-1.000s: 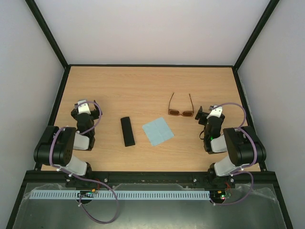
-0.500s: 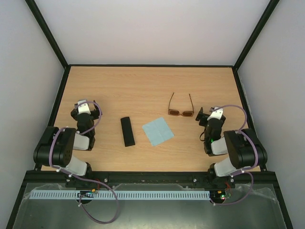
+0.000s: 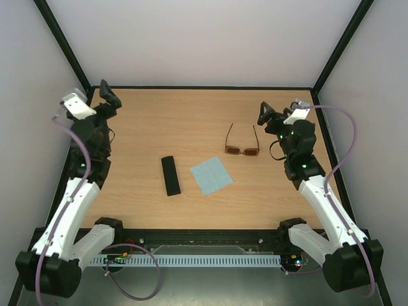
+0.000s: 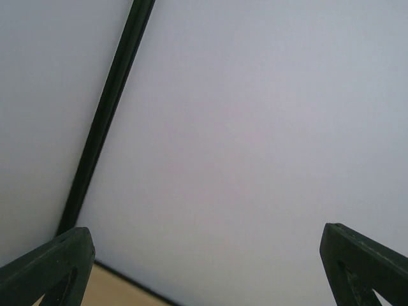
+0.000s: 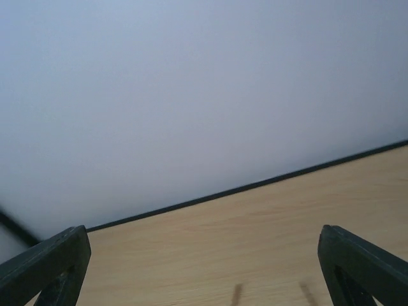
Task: Organize the sunglasses
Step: Pick up the sunglasses case from the center of the board.
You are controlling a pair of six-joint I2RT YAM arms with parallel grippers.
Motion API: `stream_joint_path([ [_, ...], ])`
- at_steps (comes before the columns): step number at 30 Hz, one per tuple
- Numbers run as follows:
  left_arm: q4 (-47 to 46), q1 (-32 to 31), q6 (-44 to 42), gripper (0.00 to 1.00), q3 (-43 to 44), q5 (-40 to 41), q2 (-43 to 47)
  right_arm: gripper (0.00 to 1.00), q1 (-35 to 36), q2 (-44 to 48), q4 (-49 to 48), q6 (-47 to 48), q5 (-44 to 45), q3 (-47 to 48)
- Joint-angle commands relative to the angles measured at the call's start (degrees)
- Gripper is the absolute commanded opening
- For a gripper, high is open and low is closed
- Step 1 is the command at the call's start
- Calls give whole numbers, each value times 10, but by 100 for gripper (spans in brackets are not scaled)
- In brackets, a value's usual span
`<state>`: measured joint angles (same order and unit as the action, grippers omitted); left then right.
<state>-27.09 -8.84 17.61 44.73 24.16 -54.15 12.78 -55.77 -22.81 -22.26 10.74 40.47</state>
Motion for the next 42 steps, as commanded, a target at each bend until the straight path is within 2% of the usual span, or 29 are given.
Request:
stream_joint_path([
  [1, 241, -5, 111, 99, 105, -48, 41, 99, 3, 37, 182, -81, -177, 72],
  [2, 287, -5, 110, 99, 147, -79, 46, 99, 3, 44, 186, -82, -222, 79],
  [4, 350, -5, 111, 100, 171, -150, 61, 99, 2, 58, 195, -127, -258, 77],
  [5, 352, -4, 109, 99, 159, -183, 77, 98, 2, 64, 203, -162, -268, 70],
  [9, 277, -3, 120, 100, 54, -336, 171, 99, 3, 37, 188, -183, -397, 59],
  [12, 299, -3, 140, 99, 32, -358, 207, 99, 4, 1, 195, -183, -438, 52],
  [15, 346, -3, 165, 99, 23, -342, 215, 99, 18, -34, 213, -159, -417, 50],
  [19, 342, -4, 163, 100, -11, -376, 219, 99, 57, -91, 215, -151, -382, 54],
  [21, 353, -3, 176, 100, -22, -359, 209, 99, 87, -126, 214, -152, -357, 64],
  [28, 349, -4, 188, 100, -79, -357, 113, 99, 255, -274, 297, -99, -180, 167],
  [33, 332, -3, 198, 100, -142, -336, 128, 98, 326, -342, 340, -77, -82, 213],
  [36, 369, -1, 197, 99, -156, -316, 140, 99, 349, -371, 350, -68, -71, 233],
  [42, 344, 13, 247, 99, -198, -363, 157, 99, 390, -459, 374, -57, -55, 305],
])
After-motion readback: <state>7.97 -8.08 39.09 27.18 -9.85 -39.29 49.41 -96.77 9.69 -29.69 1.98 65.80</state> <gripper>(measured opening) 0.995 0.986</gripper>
